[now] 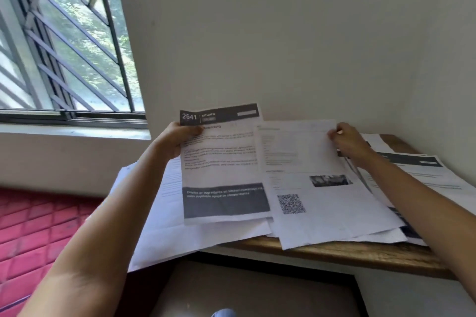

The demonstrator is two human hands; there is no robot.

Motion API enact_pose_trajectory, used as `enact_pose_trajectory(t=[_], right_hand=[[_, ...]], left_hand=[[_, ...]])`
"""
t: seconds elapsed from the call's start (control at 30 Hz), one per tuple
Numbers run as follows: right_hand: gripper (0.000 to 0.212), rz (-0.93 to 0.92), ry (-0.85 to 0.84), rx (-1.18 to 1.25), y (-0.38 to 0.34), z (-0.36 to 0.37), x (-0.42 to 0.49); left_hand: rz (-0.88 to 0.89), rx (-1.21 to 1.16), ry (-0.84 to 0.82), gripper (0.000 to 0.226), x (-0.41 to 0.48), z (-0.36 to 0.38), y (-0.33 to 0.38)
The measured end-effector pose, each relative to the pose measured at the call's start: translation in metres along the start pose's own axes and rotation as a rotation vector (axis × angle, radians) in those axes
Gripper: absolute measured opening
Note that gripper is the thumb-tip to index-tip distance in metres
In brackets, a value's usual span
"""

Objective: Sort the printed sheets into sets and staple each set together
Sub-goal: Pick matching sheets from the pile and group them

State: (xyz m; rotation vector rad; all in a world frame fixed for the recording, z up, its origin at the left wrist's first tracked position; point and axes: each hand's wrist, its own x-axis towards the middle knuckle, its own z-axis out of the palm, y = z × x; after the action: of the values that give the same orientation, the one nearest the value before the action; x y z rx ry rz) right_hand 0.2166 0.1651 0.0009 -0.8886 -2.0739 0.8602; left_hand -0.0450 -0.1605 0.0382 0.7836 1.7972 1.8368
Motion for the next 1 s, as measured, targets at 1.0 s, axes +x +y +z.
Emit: enact_pose_trajectory(t=[1.0], right_hand=[[0.013, 0.046, 0.096, 0.097, 0.005, -0.022, -0.019]], left_hand=[[0.195, 0.797, 0.545, 0.068, -0.038, -0.039, -0.014]])
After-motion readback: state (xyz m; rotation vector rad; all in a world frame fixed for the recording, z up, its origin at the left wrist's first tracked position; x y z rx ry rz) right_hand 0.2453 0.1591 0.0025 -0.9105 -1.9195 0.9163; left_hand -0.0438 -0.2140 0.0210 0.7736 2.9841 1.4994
